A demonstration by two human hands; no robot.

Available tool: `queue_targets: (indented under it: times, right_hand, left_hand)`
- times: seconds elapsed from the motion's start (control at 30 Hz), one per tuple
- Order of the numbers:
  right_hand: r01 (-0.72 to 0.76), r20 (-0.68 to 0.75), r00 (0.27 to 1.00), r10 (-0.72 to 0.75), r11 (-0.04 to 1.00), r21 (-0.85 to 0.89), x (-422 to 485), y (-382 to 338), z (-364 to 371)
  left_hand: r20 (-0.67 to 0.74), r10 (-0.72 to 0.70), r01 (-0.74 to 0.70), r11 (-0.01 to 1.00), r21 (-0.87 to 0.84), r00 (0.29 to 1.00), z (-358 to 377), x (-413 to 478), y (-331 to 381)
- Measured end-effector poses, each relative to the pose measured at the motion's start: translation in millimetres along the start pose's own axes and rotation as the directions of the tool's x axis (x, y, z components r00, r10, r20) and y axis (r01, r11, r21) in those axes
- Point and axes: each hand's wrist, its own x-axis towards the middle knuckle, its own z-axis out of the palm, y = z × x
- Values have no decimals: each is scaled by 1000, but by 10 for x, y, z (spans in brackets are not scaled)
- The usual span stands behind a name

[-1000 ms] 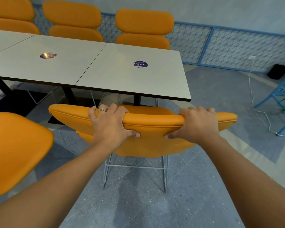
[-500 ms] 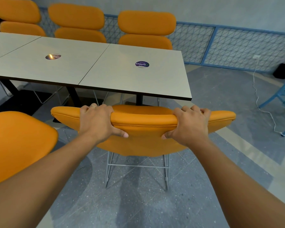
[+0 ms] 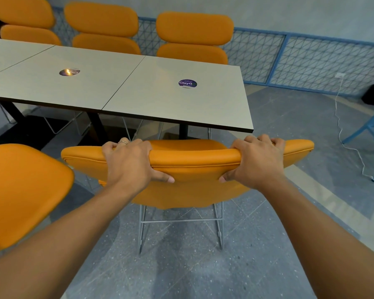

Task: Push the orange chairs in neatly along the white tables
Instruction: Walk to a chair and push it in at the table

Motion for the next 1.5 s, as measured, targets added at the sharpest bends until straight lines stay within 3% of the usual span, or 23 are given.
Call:
queue_targets:
  times: [0.27,0.5,1.03,1.5]
  right_hand:
    - [-2,-159,987,7,999,34,241,-243,145]
    - [-16,-193,981,25,999,49,516,-434,219]
    - [-59,-180,982,62,998,19,1038,-663,331]
    - [-58,-117,991,57,998,-1,1601,-593,385]
  left_hand:
    - [29,43,-43,999,10,999,30,458,-291]
    - [39,57,-58,998,9,998,87,768,-533]
    - [95,74,-74,997,2,993,119,1334,-784]
    - [54,63,-64,998,23,997,273,1850,-791]
